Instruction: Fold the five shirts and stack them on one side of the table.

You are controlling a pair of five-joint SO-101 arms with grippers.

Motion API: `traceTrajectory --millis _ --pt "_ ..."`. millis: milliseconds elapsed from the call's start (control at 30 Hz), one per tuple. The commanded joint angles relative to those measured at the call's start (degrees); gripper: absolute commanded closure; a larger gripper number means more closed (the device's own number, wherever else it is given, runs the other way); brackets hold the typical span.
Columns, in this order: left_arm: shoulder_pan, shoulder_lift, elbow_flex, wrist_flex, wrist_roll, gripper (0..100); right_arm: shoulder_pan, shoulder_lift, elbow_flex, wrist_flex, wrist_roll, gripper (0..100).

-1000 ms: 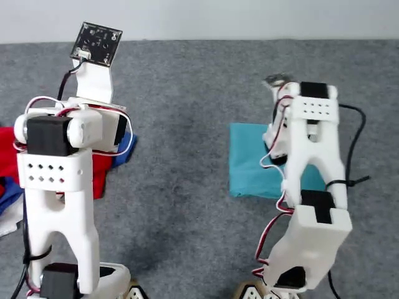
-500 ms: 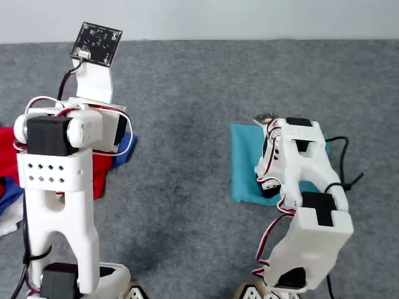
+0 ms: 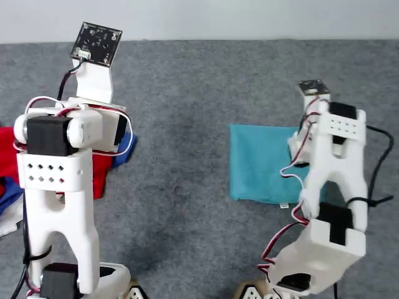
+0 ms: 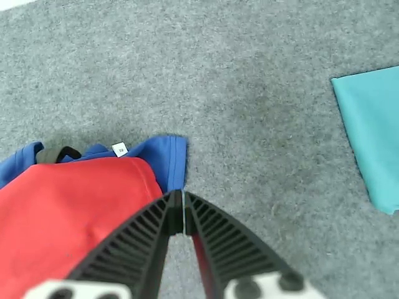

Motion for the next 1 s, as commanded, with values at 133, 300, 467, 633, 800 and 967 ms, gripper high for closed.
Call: traceTrajectory --millis 133,300,467,633,800,967 --pt "-0.2 -1.7 -0.1 1.0 -0.6 99 1.1 5.1 -3.2 -1.9 -8.1 76.0" --pt "-0.2 -1.7 -0.1 1.0 -0.6 99 1.1 8.0 -4.0 -1.9 -9.9 76.0" --pt "-0.2 -1.6 -0.1 1.0 -0.6 99 1.5 8.0 -10.0 2.8 -12.0 76.0" --pt "-0.2 -1.6 -0.1 1.0 -0.6 99 1.5 8.7 -17.8 7.3 -12.0 76.0" --pt "-0.2 -1.6 -0.1 1.0 -0.6 99 1.7 13.5 -18.0 4.9 -12.0 76.0" --pt "-0.2 -1.6 -0.1 1.0 -0.6 99 1.7 22.1 -18.4 1.4 -12.0 76.0"
